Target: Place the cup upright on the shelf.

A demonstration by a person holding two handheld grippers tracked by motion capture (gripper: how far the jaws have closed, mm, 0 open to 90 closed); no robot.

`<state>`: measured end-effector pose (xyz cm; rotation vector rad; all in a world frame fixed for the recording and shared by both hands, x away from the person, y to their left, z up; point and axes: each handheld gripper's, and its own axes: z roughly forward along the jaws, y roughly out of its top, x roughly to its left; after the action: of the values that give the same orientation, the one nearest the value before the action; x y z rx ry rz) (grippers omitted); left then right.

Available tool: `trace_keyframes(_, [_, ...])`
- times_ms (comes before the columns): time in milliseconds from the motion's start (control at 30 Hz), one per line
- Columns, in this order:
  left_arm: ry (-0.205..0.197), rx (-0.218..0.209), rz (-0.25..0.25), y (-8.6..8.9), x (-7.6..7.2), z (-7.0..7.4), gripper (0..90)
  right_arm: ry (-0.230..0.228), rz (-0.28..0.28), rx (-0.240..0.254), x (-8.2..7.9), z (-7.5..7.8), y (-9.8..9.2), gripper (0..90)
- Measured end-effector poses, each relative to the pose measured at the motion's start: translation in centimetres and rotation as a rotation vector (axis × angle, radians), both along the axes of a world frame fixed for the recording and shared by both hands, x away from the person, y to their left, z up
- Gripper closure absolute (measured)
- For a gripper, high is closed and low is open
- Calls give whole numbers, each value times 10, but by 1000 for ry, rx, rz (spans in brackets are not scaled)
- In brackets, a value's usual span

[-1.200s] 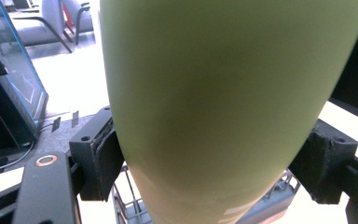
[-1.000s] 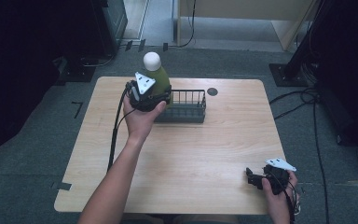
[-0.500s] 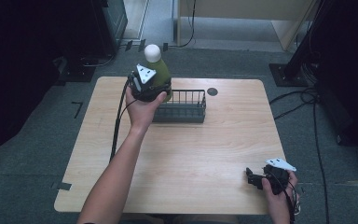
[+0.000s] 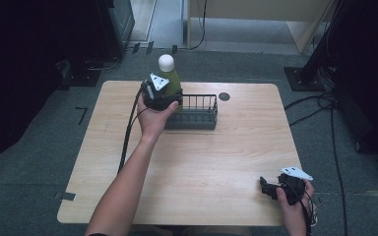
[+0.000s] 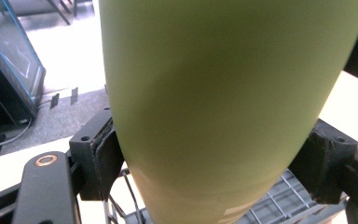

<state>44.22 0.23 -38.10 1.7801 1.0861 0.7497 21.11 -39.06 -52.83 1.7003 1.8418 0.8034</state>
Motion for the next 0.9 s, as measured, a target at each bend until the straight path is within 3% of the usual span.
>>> trace_keyframes(100, [18,8,2,-1,1,-7,215,0,0,0,0,0,0,0])
trace_keyframes(133, [6,2,0,0,1,-8,215,0,0,0,0,0,0,0])
trace_keyframes(567, [45,-13,-11,5,5,-5,213,0,0,0,0,0,0,0])
trace_keyframes(900, [60,-57,1,8,12,-6,211,0,0,0,0,0,0,0])
